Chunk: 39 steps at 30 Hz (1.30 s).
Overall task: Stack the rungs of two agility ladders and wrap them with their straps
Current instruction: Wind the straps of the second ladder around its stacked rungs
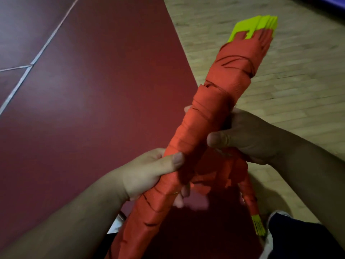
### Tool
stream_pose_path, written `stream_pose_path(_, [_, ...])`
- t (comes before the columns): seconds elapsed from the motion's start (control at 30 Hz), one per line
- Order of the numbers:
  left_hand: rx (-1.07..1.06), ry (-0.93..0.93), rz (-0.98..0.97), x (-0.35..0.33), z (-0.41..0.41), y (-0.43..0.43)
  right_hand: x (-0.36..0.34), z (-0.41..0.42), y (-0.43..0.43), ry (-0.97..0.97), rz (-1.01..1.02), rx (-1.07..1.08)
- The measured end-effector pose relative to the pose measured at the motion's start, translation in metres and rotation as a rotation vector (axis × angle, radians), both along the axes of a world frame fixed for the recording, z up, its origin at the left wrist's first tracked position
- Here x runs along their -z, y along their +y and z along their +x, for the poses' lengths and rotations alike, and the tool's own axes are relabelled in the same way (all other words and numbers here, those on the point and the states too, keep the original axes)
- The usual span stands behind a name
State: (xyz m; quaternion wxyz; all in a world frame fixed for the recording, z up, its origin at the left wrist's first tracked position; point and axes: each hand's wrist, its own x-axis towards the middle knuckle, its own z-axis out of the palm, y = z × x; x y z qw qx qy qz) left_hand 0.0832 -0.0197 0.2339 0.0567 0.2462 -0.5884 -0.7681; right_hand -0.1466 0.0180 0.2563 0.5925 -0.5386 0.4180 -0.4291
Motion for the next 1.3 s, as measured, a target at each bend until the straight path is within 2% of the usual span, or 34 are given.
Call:
stream_pose_path(0.07, [0.011, -0.018, 0.023, 0.0, 0.001, -0.001, 0.001, 0.004, 0.002, -0.027, -0.009, 0.012])
stream_pose_path(0.17, [-0.142, -0.041, -0.036, 0.005, 0.0, -0.004, 0.004, 0.01, 0.001, -0.016, 0.056, 0.163])
stream_pose_path(0.23, [-0.213, -0.083, -0.218, 0.008, -0.001, -0.005, 0.002, 0.017, 0.0, -0.052, 0.08, 0.263])
stream_pose_path(0.3, [-0.247, -0.237, -0.49, 0.01, -0.004, -0.006, 0.001, 0.022, -0.003, -0.063, 0.096, 0.361])
stream_pose_path(0.37, [-0.321, -0.381, -0.684, 0.015, -0.005, -0.005, 0.001, 0.024, -0.005, -0.056, 0.128, 0.457])
stream_pose_path(0.5, [-0.446, -0.475, -0.851, 0.021, -0.011, -0.001, 0.001, 0.022, -0.009, -0.093, 0.223, 0.609])
stream_pose_path(0.6, [-0.47, -0.51, -0.931, 0.019, -0.013, 0.001, 0.001, 0.022, -0.01, -0.149, 0.246, 0.597])
stream_pose_path(0.8, [-0.427, -0.452, -0.88, 0.015, -0.006, -0.011, -0.003, 0.014, -0.008, -0.093, 0.031, 0.338])
stream_pose_path(0.93, [-0.26, -0.225, -0.528, 0.005, 0.006, -0.019, -0.001, 0.002, -0.008, 0.147, 0.006, 0.29])
stream_pose_path(1.03, [-0.177, -0.165, -0.363, 0.0, 0.016, -0.022, -0.001, 0.0, -0.007, 0.167, 0.015, 0.246])
stream_pose_path(1.13, [-0.186, -0.138, -0.361, -0.002, 0.018, -0.02, 0.001, 0.002, -0.007, 0.171, 0.021, 0.232])
stream_pose_path(1.23, [-0.253, -0.093, -0.393, 0.0, 0.011, -0.019, 0.001, 0.005, -0.009, 0.131, 0.106, 0.251])
stream_pose_path(1.3, [-0.318, -0.049, -0.339, 0.002, 0.006, -0.016, -0.001, 0.006, -0.01, 0.13, 0.166, 0.261])
